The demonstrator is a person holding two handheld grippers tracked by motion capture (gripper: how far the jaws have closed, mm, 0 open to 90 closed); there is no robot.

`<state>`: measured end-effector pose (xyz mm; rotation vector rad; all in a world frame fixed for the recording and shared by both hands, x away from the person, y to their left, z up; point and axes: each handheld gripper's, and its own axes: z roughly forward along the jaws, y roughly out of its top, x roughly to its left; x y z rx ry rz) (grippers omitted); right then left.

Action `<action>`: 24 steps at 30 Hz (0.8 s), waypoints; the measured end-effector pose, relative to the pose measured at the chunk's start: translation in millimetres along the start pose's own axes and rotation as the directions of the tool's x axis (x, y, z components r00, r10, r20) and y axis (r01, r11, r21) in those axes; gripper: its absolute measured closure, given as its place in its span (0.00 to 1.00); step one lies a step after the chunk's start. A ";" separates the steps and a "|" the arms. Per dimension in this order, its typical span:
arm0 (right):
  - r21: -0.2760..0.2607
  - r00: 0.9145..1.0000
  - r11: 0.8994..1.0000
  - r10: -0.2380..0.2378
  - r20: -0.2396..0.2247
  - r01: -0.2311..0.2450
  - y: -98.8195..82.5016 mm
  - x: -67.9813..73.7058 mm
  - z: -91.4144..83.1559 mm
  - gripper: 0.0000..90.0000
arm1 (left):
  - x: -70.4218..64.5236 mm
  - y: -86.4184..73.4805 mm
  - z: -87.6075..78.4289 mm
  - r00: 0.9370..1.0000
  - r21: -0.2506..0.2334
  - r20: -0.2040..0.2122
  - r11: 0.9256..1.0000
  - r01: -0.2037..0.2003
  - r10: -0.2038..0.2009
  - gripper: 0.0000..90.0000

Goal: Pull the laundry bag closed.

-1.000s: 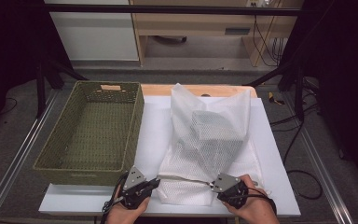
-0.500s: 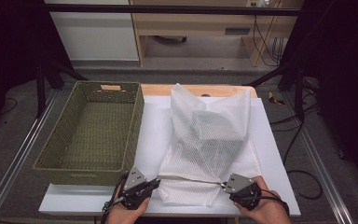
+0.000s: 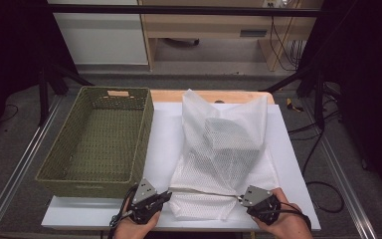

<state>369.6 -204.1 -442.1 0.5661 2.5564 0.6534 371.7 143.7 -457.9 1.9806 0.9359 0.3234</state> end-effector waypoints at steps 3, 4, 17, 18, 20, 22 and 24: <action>0.002 1.000 1.000 0.003 0.002 -0.003 -0.5 -0.4 0.5 0.94 | 0.0 -0.6 0.6 1.000 -0.002 0.001 1.000 0.001 -0.001 0.99; 0.001 1.000 1.000 0.005 0.004 -0.005 -0.5 -0.4 0.9 0.94 | 0.1 -0.7 0.7 1.000 -0.001 0.001 1.000 0.002 -0.002 0.99; -0.002 1.000 1.000 -0.010 -0.004 0.010 0.5 -2.6 1.1 0.96 | 0.8 -0.1 0.1 1.000 0.000 0.000 1.000 0.006 -0.006 0.99; -0.002 1.000 1.000 -0.010 -0.006 0.010 0.5 -2.8 1.1 0.96 | 0.9 0.0 0.0 1.000 0.001 -0.001 1.000 0.006 -0.006 1.00; -0.004 1.000 1.000 -0.015 -0.006 0.015 -0.3 -3.3 1.1 0.96 | 1.3 0.7 -0.7 1.000 -0.003 -0.001 1.000 0.011 -0.011 1.00; -0.001 1.000 1.000 -0.013 0.002 0.013 -0.4 -3.4 -0.4 0.96 | 1.2 1.6 -0.8 1.000 -0.006 -0.002 1.000 0.011 -0.011 1.00; 0.003 1.000 1.000 -0.014 -0.002 0.014 -1.5 -4.7 -2.2 0.96 | 1.4 1.9 -0.9 1.000 -0.006 -0.003 1.000 0.013 -0.013 1.00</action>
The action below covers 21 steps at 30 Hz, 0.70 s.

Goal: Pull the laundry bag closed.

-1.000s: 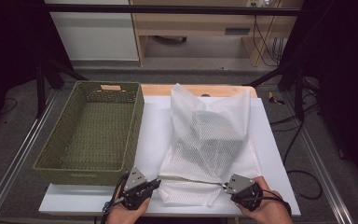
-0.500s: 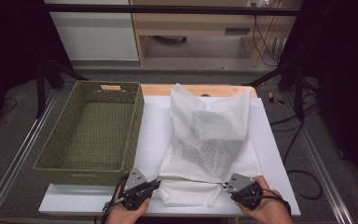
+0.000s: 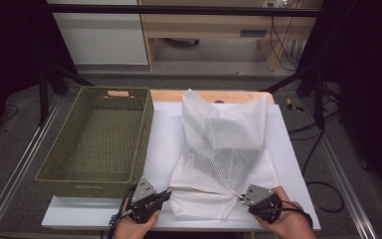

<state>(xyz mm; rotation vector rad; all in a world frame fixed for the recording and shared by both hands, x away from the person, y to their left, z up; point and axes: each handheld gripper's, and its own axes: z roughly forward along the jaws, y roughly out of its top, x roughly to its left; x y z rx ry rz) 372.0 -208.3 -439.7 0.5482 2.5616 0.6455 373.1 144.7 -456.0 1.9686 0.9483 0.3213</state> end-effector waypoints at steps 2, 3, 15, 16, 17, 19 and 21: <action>0.001 1.000 1.000 -0.001 0.000 0.001 -1.7 -1.1 -1.5 0.96 | -0.2 -0.1 0.0 1.000 0.002 0.001 1.000 -0.002 0.002 1.00; -0.002 1.000 1.000 -0.001 0.005 0.001 -2.7 -1.4 -1.6 0.96 | -0.1 -0.2 0.2 1.000 0.002 0.004 1.000 -0.001 0.001 1.00; 0.017 1.000 1.000 0.016 0.020 -0.017 -17.8 -9.9 -10.0 0.96 | 4.0 -0.7 -1.0 1.000 0.002 -0.005 1.000 0.014 -0.014 1.00; 0.016 0.999 1.000 0.020 0.025 -0.020 -18.9 -10.7 -10.5 0.97 | 4.4 -1.0 -0.8 1.000 0.001 -0.002 1.000 0.015 -0.015 1.00; 0.016 0.999 1.000 0.024 0.025 -0.024 -20.2 -11.7 -11.6 0.96 | 4.2 -1.1 -0.4 1.000 0.002 -0.004 1.000 0.011 -0.011 1.00; 0.015 0.999 0.999 0.030 0.030 -0.030 -22.1 -13.0 -12.4 0.96 | 4.0 -1.1 -0.8 1.000 0.004 -0.013 1.000 0.010 -0.010 1.00; 0.037 0.998 0.999 0.030 0.048 -0.032 -25.4 -15.0 -13.8 0.97 | 7.2 -1.5 -2.1 1.000 0.001 -0.021 1.000 0.016 -0.016 1.00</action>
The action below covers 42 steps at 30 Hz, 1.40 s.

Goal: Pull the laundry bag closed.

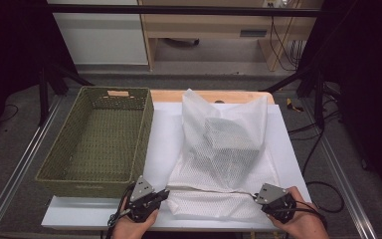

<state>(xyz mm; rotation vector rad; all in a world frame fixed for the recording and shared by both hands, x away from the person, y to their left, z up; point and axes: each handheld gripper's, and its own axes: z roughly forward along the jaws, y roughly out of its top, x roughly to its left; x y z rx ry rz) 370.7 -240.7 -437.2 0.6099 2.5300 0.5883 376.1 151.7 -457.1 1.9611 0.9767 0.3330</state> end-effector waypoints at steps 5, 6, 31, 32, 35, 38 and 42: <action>-0.002 0.999 0.999 0.043 0.008 -0.043 -13.8 -9.5 -4.7 0.97 | 1.2 -2.0 1.6 1.000 0.009 0.022 1.000 0.016 -0.016 1.00; -0.005 0.999 0.999 0.048 0.008 -0.048 -15.3 -10.6 -5.6 0.97 | 0.0 -2.0 1.8 1.000 0.007 0.020 1.000 0.012 -0.012 1.00; 0.000 0.995 0.996 0.090 0.035 -0.090 -30.4 -27.8 -17.2 0.96 | -8.4 -2.1 2.7 0.999 0.017 -0.026 0.999 -0.038 0.039 1.00; 0.009 0.995 0.996 0.090 0.045 -0.091 -32.1 -28.4 -18.3 0.97 | -8.1 -1.9 2.4 0.999 0.016 -0.025 0.999 -0.038 0.038 0.99; 0.015 0.994 0.995 0.097 0.049 -0.098 -36.6 -29.8 -21.2 0.97 | -8.2 -2.6 2.9 0.999 0.017 -0.028 0.999 -0.038 0.039 1.00; 0.022 0.992 0.994 0.108 0.058 -0.110 -41.9 -32.0 -24.7 0.96 | -7.8 -2.9 2.9 0.999 0.019 -0.025 0.999 -0.037 0.037 1.00; 0.021 0.990 0.992 0.127 0.063 -0.128 -49.8 -35.3 -27.5 0.96 | -8.2 -2.9 3.5 0.999 0.021 -0.027 0.999 -0.041 0.041 1.00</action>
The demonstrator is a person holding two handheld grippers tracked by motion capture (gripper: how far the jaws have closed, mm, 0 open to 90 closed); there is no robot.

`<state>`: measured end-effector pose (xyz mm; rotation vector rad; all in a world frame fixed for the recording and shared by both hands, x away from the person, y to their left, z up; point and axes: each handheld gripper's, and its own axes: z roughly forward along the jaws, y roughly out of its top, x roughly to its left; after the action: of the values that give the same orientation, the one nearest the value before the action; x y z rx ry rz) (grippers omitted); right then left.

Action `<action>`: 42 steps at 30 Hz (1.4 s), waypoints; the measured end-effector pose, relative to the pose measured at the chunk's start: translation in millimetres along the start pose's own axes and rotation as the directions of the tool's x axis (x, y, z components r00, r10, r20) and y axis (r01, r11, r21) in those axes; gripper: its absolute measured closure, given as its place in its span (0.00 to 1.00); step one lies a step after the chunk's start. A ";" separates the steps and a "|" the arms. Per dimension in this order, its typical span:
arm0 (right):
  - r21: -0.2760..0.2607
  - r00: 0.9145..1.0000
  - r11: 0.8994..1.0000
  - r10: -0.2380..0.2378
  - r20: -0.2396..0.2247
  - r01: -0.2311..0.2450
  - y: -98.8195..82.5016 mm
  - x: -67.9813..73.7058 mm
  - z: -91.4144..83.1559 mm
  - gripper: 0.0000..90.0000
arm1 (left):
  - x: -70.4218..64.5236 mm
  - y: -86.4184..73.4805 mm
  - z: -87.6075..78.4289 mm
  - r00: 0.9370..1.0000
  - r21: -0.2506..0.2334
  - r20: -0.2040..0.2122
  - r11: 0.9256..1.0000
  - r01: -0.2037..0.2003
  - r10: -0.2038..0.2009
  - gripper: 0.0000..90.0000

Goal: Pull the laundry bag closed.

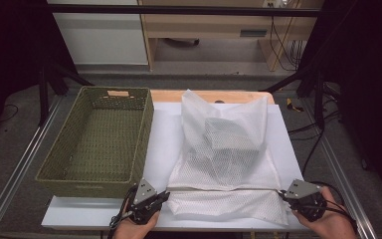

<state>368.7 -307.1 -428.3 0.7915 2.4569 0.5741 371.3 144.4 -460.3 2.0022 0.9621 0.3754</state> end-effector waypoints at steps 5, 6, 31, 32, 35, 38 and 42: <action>0.000 1.000 1.000 0.012 0.013 -0.012 -6.5 -5.5 -1.7 0.96 | 0.3 -1.1 0.6 1.000 0.004 -0.001 1.000 0.000 0.000 1.00; -0.004 1.000 1.000 0.020 0.010 -0.020 -7.8 -6.3 -2.0 0.96 | 0.1 -1.0 0.7 1.000 0.002 0.001 1.000 0.001 -0.001 1.00; 0.019 0.998 0.998 0.056 0.013 -0.056 -23.3 -10.2 7.4 0.97 | -1.7 -3.4 4.6 1.000 0.027 -0.025 1.000 -0.008 0.008 1.00; 0.022 0.998 0.998 0.065 0.014 -0.065 -22.9 -10.0 8.9 0.97 | -2.7 -4.4 5.5 0.999 0.030 -0.029 0.999 -0.017 0.018 1.00; 0.020 0.996 0.996 0.088 0.013 -0.088 -21.8 -10.2 12.5 0.96 | -6.7 -8.0 8.2 0.998 0.034 -0.039 0.999 -0.037 0.038 0.99; -0.008 0.994 0.994 0.113 -0.007 -0.113 -20.1 -10.5 15.1 0.96 | -6.2 -8.1 9.0 0.999 0.028 -0.042 0.999 -0.034 0.035 0.98; -0.021 0.992 0.992 0.127 -0.022 -0.127 -18.2 -9.8 16.7 0.91 | -4.0 -8.0 7.0 0.997 0.006 -0.074 0.999 -0.034 0.034 0.81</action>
<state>377.5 -322.8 -447.9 0.9429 2.4273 0.6580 368.7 139.9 -470.4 2.0228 0.9767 0.4694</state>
